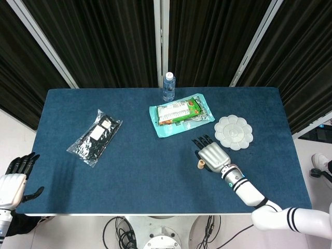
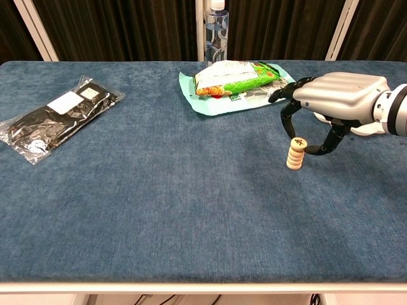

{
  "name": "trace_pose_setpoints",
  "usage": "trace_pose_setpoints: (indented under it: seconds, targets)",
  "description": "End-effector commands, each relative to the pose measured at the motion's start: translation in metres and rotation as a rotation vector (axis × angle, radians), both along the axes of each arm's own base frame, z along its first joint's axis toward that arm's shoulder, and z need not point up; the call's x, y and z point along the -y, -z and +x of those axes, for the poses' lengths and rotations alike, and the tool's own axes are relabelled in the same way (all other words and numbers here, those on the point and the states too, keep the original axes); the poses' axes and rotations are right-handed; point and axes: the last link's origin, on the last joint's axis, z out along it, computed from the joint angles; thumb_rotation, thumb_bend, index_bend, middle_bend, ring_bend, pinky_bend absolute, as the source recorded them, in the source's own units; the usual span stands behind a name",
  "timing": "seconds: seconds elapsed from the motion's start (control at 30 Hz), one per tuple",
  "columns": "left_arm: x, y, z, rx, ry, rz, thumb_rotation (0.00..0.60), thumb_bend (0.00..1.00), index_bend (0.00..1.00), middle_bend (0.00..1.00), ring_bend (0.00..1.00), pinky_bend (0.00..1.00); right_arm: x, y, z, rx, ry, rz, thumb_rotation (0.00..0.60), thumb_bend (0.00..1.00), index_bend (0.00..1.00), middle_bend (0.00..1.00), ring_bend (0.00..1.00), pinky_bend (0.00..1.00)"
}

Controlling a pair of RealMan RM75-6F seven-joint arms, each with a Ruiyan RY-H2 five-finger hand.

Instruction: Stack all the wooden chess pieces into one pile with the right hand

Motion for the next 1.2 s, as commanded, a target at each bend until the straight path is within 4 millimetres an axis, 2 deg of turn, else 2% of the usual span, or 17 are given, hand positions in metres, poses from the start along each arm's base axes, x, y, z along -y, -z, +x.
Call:
trace_pose_setpoints:
  seconds: [0.03, 0.53, 1.2]
  targets:
    - [0.0000, 0.0000, 0.0000, 0.000, 0.000, 0.000, 0.600, 0.23, 0.05, 0.00, 0.00, 0.00, -0.0004, 0.0003, 0.0001, -0.001, 0.000, 0.000, 0.600, 0.25, 0.54, 0.08, 0.00, 0.00]
    - [0.0001, -0.0009, 0.0001, 0.003, 0.001, 0.003, 0.600, 0.23, 0.05, 0.00, 0.00, 0.00, -0.0002, 0.0025, 0.0003, -0.010, -0.001, 0.001, 0.600, 0.25, 0.54, 0.07, 0.00, 0.00]
    - [0.0005, -0.0014, 0.0005, 0.005, 0.005, 0.004, 0.600, 0.23, 0.05, 0.00, 0.00, 0.00, -0.0014, -0.0028, 0.0013, -0.004, 0.003, 0.007, 0.600, 0.22, 0.41, 0.06, 0.00, 0.00]
